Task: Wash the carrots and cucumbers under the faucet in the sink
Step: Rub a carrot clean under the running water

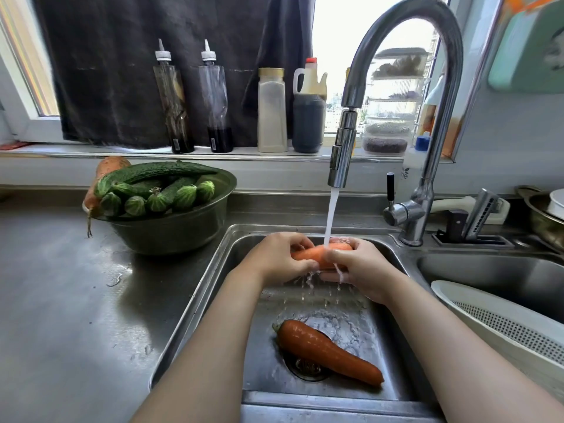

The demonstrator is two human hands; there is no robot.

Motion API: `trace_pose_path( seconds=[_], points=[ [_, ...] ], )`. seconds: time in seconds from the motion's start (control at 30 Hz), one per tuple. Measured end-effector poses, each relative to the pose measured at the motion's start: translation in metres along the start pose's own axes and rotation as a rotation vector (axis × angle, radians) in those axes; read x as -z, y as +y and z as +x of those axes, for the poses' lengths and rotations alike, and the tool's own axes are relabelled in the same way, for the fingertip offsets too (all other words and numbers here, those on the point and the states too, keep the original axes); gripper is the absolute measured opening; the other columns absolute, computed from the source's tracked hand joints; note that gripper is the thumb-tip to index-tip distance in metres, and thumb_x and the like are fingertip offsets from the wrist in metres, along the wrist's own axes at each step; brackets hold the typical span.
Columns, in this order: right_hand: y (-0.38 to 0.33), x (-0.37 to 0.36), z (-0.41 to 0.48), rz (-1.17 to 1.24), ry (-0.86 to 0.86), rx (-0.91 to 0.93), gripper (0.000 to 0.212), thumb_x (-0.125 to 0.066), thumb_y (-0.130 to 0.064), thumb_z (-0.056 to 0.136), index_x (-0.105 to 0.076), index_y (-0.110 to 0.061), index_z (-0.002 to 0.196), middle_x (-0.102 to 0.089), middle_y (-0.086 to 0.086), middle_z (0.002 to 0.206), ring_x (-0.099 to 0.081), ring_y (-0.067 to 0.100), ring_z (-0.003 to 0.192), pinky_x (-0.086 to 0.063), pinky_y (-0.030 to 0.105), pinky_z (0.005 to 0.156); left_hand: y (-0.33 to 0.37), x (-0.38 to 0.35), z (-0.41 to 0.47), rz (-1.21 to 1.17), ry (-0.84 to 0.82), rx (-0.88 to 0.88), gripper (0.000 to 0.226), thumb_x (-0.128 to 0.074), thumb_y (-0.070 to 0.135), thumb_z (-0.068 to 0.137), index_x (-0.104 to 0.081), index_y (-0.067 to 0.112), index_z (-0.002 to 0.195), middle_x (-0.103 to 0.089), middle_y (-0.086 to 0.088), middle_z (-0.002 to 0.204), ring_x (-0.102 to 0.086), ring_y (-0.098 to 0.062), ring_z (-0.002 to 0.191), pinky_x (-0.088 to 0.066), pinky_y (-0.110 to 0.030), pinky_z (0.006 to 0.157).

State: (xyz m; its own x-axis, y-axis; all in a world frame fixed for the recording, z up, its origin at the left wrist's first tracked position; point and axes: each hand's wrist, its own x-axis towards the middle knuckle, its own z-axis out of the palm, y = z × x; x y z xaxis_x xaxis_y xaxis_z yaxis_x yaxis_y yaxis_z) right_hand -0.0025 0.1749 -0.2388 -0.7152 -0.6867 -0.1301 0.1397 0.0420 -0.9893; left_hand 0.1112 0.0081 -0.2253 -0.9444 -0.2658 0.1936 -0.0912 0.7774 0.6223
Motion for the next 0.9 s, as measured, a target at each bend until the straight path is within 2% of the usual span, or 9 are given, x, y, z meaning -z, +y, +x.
trace_pose_path(
  seconds=[0.1, 0.2, 0.27, 0.33, 0.4, 0.5, 0.57, 0.7, 0.9],
  points=[
    [-0.003, -0.002, -0.001, 0.027, 0.008, 0.002, 0.043, -0.066, -0.004, 0.093, -0.052, -0.004, 0.134, -0.054, 0.023, 0.127, -0.07, 0.04, 0.106, -0.063, 0.043, 0.079, 0.001, 0.002, -0.002, -0.003, 0.021, 0.013, 0.034, -0.08, 0.044, 0.084, -0.069, 0.037, 0.115, -0.069, 0.013, 0.105, -0.065, -0.007, 0.096, -0.053, -0.027, 0.085],
    [-0.001, 0.0, 0.0, -0.036, 0.041, 0.011, 0.047, -0.072, -0.01, 0.091, -0.054, -0.009, 0.135, -0.058, 0.022, 0.125, -0.074, 0.037, 0.098, -0.063, 0.039, 0.069, 0.004, -0.001, -0.003, 0.06, 0.057, 0.003, 0.033, -0.075, 0.048, 0.088, -0.068, 0.039, 0.119, -0.07, 0.014, 0.108, -0.065, -0.008, 0.096, -0.052, -0.027, 0.083],
    [0.001, -0.002, 0.001, -0.11, 0.101, 0.027, 0.039, -0.074, -0.015, 0.091, -0.058, -0.015, 0.126, -0.066, 0.021, 0.111, -0.075, 0.028, 0.078, -0.058, 0.034, 0.055, 0.005, -0.008, -0.002, 0.064, 0.086, -0.002, 0.027, -0.072, 0.047, 0.09, -0.063, 0.044, 0.116, -0.069, 0.016, 0.108, -0.065, -0.007, 0.093, -0.052, -0.028, 0.081],
    [0.002, -0.003, 0.003, -0.132, 0.21, 0.074, 0.018, -0.07, -0.018, 0.094, -0.062, -0.014, 0.11, -0.07, 0.016, 0.082, -0.062, 0.02, 0.051, -0.046, 0.027, 0.041, 0.008, -0.019, -0.001, -0.054, 0.082, 0.009, 0.02, -0.069, 0.044, 0.092, -0.06, 0.046, 0.109, -0.068, 0.018, 0.106, -0.065, -0.006, 0.09, -0.054, -0.031, 0.081],
    [0.003, 0.0, 0.007, -0.115, 0.298, 0.096, 0.006, -0.066, -0.02, 0.098, -0.063, -0.015, 0.098, -0.064, 0.013, 0.068, -0.05, 0.017, 0.04, -0.034, 0.021, 0.035, 0.015, -0.033, 0.002, -0.177, 0.096, 0.024, 0.012, -0.068, 0.045, 0.092, -0.061, 0.043, 0.102, -0.069, 0.017, 0.101, -0.066, -0.008, 0.09, -0.058, -0.038, 0.081],
    [0.003, 0.005, 0.008, -0.084, 0.319, 0.087, 0.009, -0.062, -0.022, 0.101, -0.065, -0.018, 0.093, -0.059, 0.012, 0.071, -0.045, 0.015, 0.038, -0.028, 0.017, 0.034, 0.023, -0.044, 0.008, -0.354, 0.226, 0.081, 0.01, -0.064, 0.035, 0.092, -0.073, 0.035, 0.092, -0.072, 0.012, 0.091, -0.069, -0.015, 0.088, -0.062, -0.046, 0.078],
    [0.002, 0.006, 0.007, -0.048, 0.302, 0.08, 0.009, -0.06, -0.021, 0.102, -0.067, -0.017, 0.097, -0.058, 0.012, 0.074, -0.045, 0.014, 0.037, -0.027, 0.016, 0.033, 0.021, -0.045, 0.013, -0.439, 0.277, 0.125, 0.014, -0.066, 0.026, 0.092, -0.08, 0.028, 0.091, -0.074, 0.008, 0.094, -0.068, -0.015, 0.092, -0.062, -0.043, 0.08],
    [0.0, 0.002, 0.008, -0.031, 0.283, 0.048, 0.012, -0.057, -0.021, 0.104, -0.067, -0.018, 0.098, -0.057, 0.01, 0.076, -0.045, 0.014, 0.037, -0.026, 0.016, 0.032, 0.014, -0.041, 0.013, -0.465, 0.327, 0.123, 0.011, -0.072, 0.018, 0.093, -0.082, 0.02, 0.097, -0.077, 0.005, 0.1, -0.07, -0.014, 0.098, -0.056, -0.025, 0.079],
    [0.002, 0.008, 0.011, -0.006, 0.287, -0.012, 0.012, -0.059, -0.027, 0.104, -0.063, -0.016, 0.104, -0.051, 0.007, 0.074, -0.039, 0.008, 0.035, -0.025, 0.014, 0.032, 0.009, -0.034, 0.01, -0.376, 0.286, 0.095, 0.006, -0.08, 0.02, 0.087, -0.081, 0.026, 0.086, -0.074, 0.013, 0.089, -0.07, -0.01, 0.09, -0.057, -0.024, 0.078]
  ],
)
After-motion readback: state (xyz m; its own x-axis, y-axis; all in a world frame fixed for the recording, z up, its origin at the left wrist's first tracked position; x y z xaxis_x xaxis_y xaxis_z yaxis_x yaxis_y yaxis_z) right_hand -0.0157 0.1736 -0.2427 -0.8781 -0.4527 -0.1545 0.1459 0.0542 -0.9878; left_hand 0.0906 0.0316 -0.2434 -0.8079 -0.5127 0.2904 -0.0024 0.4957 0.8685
